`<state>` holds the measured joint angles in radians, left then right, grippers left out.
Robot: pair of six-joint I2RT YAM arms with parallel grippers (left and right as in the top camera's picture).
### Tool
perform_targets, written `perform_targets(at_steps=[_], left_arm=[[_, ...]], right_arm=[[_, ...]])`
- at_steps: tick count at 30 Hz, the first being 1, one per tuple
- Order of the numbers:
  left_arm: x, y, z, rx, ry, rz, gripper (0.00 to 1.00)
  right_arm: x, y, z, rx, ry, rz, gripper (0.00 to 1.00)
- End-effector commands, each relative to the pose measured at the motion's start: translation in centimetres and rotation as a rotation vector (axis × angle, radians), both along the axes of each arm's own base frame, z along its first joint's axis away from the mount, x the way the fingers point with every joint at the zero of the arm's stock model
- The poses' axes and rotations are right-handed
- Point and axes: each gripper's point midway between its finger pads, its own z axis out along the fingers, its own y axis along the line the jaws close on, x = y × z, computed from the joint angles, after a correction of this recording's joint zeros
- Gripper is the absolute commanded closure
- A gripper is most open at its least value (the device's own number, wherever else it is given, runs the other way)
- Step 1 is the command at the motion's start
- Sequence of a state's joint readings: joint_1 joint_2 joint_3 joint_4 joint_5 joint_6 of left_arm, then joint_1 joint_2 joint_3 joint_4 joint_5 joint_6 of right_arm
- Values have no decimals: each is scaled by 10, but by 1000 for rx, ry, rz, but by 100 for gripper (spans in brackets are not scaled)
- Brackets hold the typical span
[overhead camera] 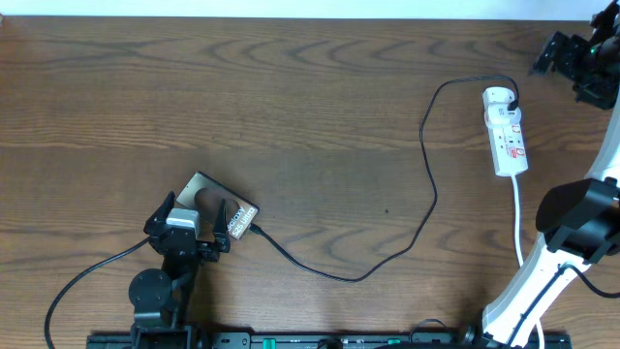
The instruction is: Plug charger to phone and switch on socket
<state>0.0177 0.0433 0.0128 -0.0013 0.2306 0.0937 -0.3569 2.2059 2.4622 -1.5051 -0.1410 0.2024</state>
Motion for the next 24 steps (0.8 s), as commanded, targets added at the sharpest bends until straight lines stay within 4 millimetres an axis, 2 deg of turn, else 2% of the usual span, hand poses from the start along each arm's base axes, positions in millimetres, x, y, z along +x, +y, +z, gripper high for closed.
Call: perform_targets(at_steps=[1,13,18,21,24], left_arm=[[-2,-1,-15,-4,52,-10,13],[-2,-2,-15,-4,52,-11,13],[-2,-1,-14,-4,52,-10,13],[-2,-1,-14,-4,52,-10,13],[-2,-1,-14,-4,52,-10,13]], right_arm=[[0,1,5,0,-10,-11,1],[0,1,5,0,-10,-11,1],[7,-5,11,-44,-60,-17,1],[14,1,18,-75,-143,3,1],[19,19,29,-132,-278,55,1]])
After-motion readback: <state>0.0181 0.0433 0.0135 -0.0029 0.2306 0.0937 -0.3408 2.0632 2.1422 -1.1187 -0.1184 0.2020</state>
